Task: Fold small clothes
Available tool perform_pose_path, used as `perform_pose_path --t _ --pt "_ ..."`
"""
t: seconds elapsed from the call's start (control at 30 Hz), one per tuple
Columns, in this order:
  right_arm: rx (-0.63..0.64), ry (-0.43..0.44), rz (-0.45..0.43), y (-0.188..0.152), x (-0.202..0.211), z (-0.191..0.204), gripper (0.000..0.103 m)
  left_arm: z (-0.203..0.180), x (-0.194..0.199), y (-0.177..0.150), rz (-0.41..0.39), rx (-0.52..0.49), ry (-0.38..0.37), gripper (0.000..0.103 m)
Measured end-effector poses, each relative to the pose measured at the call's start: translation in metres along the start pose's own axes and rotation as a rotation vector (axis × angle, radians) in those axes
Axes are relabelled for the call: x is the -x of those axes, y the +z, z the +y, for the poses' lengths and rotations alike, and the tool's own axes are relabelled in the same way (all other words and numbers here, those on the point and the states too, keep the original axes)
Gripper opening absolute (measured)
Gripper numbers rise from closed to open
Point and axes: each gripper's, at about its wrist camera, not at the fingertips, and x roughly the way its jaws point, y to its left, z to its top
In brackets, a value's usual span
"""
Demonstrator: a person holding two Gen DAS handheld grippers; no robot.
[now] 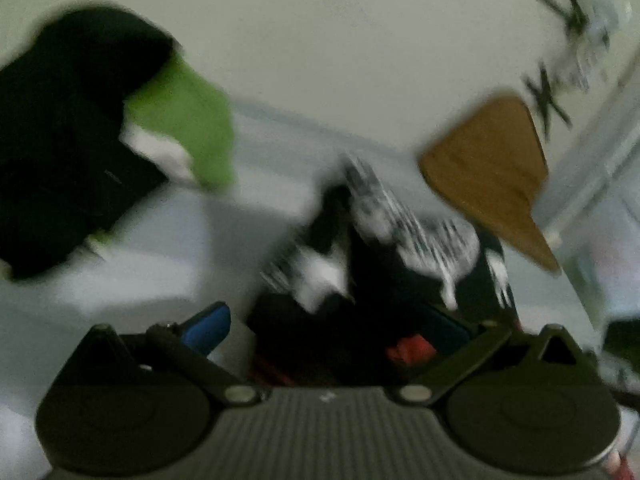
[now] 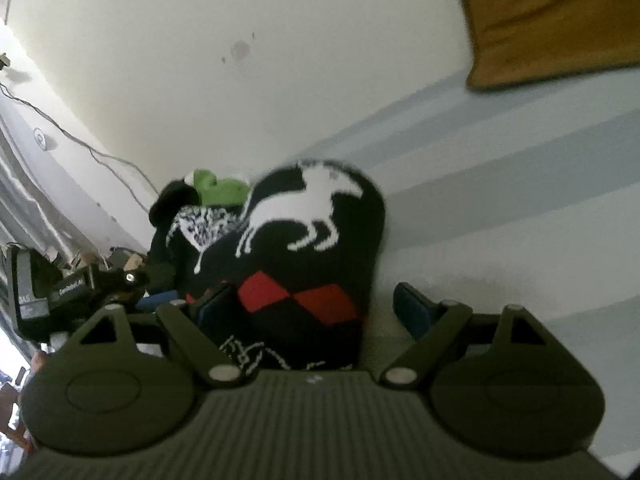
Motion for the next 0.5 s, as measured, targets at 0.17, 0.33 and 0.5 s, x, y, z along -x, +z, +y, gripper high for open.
perform_pose_path --t 0.17,0.33,0.5 --pt "0.066 0.027 -0.005 -0.006 -0.012 0.013 0.091 -0.024 -0.009 -0.031 -0.04 -0.13 0.035 0.103" --pt "0.064 0.05 -0.008 -0.004 -0.012 0.011 0.092 -0.015 -0.004 -0.036 -0.074 -0.113 -0.023 0.103" --pt "0.085 0.05 -0.009 -0.005 -0.01 0.012 0.096 -0.018 0.001 -0.045 -0.118 -0.153 -0.016 0.103"
